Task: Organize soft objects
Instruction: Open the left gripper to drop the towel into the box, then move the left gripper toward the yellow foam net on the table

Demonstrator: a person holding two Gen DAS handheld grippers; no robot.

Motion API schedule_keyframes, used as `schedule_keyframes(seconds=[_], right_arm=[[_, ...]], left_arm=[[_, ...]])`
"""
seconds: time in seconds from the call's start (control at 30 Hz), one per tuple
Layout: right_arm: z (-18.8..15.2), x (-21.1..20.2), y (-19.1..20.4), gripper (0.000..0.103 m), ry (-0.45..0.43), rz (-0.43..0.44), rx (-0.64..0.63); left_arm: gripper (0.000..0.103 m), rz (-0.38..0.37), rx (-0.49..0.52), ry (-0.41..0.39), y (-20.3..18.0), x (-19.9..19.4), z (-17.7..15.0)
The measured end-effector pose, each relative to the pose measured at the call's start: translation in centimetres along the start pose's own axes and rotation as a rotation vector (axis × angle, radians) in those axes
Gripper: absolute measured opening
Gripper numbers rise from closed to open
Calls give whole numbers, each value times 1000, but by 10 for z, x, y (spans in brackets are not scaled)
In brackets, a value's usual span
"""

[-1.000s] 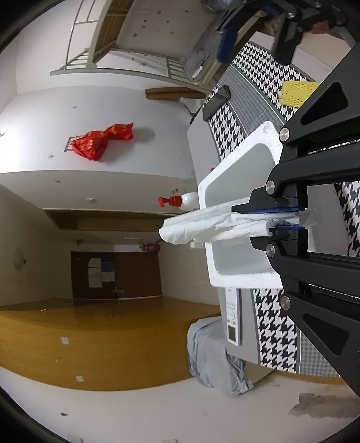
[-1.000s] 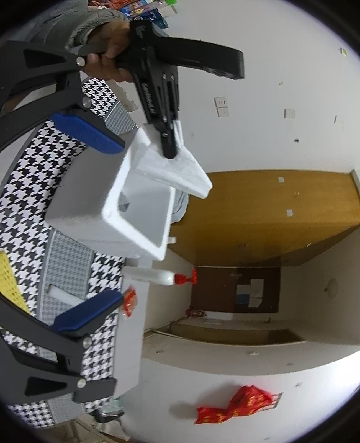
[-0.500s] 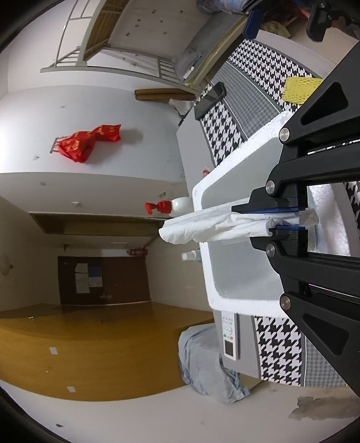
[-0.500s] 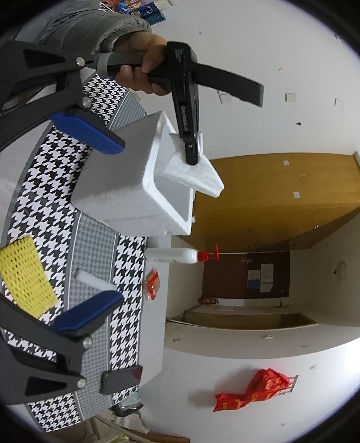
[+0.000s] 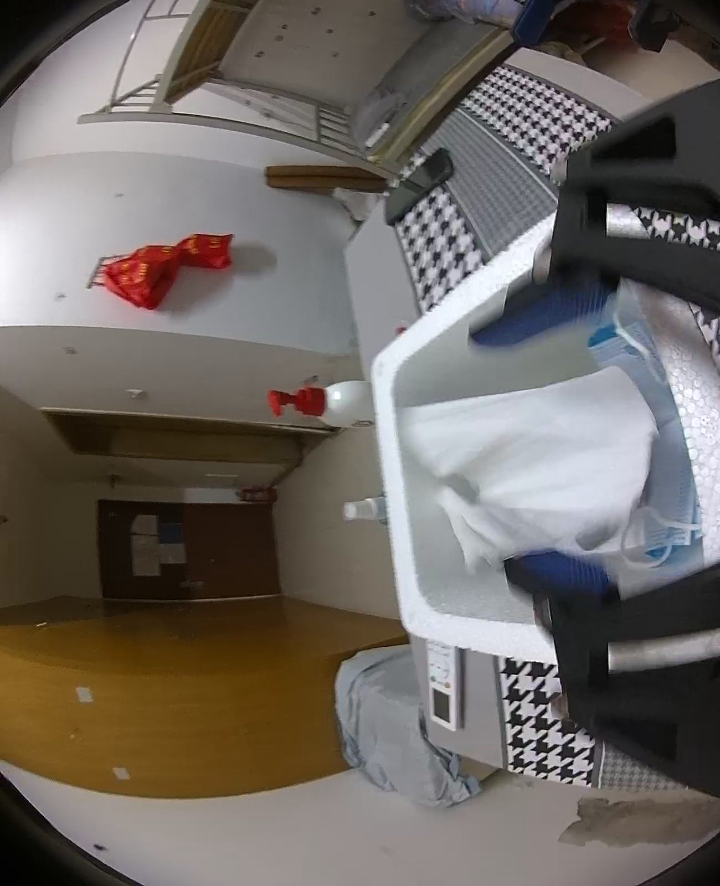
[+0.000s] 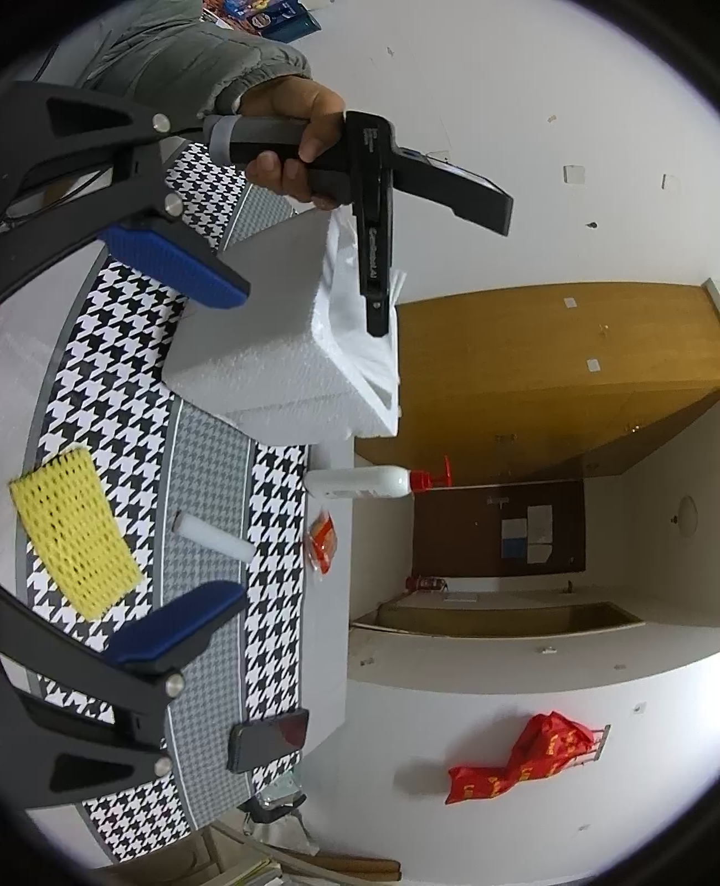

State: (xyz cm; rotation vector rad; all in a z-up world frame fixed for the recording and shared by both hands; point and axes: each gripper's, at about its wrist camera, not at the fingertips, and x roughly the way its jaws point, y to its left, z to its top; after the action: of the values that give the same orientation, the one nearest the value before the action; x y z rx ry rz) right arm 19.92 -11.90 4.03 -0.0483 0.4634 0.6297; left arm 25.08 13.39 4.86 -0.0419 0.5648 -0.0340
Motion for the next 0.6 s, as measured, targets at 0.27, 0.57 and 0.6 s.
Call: schedule_keyframes(seconds=[0.27,0.57,0.6], right_arm=[[-5,-8,-10,100,-12,-18,26],[-9,-13,-19,100,-17,-30,58],[-10,-13,-19,100,-19,-31,56]], left_arm=[[80,5,-42,-104,-6,-29,-7],[97,16,-3,-264,-27,-81,-25],[99,12,-1,-277,-30,-86,-28]])
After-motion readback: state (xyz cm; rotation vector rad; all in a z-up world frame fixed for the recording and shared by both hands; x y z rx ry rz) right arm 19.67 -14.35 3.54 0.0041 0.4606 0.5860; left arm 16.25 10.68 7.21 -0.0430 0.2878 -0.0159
